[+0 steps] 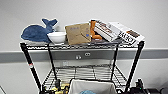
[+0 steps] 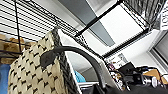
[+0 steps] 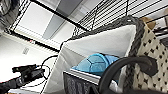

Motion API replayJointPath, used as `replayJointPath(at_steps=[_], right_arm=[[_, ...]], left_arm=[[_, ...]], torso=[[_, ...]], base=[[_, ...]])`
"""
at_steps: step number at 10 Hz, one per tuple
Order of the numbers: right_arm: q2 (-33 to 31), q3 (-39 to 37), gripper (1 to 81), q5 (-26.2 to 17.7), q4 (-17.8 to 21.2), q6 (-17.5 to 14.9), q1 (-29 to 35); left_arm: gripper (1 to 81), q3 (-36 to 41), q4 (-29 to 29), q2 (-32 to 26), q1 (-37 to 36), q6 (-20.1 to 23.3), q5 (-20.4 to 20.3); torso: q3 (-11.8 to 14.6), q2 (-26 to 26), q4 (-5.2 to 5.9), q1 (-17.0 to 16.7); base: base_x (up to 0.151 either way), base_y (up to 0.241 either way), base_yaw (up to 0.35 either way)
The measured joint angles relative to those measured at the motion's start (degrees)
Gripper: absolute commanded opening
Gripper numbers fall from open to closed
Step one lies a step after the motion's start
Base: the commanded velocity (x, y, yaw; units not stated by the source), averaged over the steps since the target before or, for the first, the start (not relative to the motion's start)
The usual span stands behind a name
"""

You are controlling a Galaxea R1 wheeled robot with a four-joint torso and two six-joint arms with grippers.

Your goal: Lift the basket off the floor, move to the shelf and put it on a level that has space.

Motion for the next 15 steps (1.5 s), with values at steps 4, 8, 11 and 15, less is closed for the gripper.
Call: replayJointPath(at_steps=[4, 8, 11, 15], right_arm=[[-0.2, 0.6, 1.0, -2.8, 1.9, 1.1, 4.7], [-0.2, 1.2, 1.0, -5.8, 2.2, 4.6, 11.8], [-0.2, 1.5, 1.0, -8.0, 2.2, 7.6, 15.4], [3.9, -3.9, 1.0, -9.0, 2.2, 8.2, 16.0]], left_arm=[[1.0, 0.4, -2.8, -1.9, -4.7, -0.1, 2.6], [1.0, 0.9, -5.8, -3.6, -12.5, -0.3, 5.5], [1.0, 0.8, -8.2, -4.3, -17.4, -0.4, 8.7], [1.0, -6.8, -8.8, -1.0, -17.7, -1.6, 10.8]], torso=[[0.0, 0.0, 0.00, 0.0], [0.0, 0.0, 0.00, 0.0], [0.0, 0.0, 0.00, 0.0], [0.0, 0.0, 0.00, 0.0]], base=[[0.000, 0.000, 0.000], [0.000, 0.000, 0.000], [0.000, 0.000, 0.000], [0.000, 0.000, 0.000]])
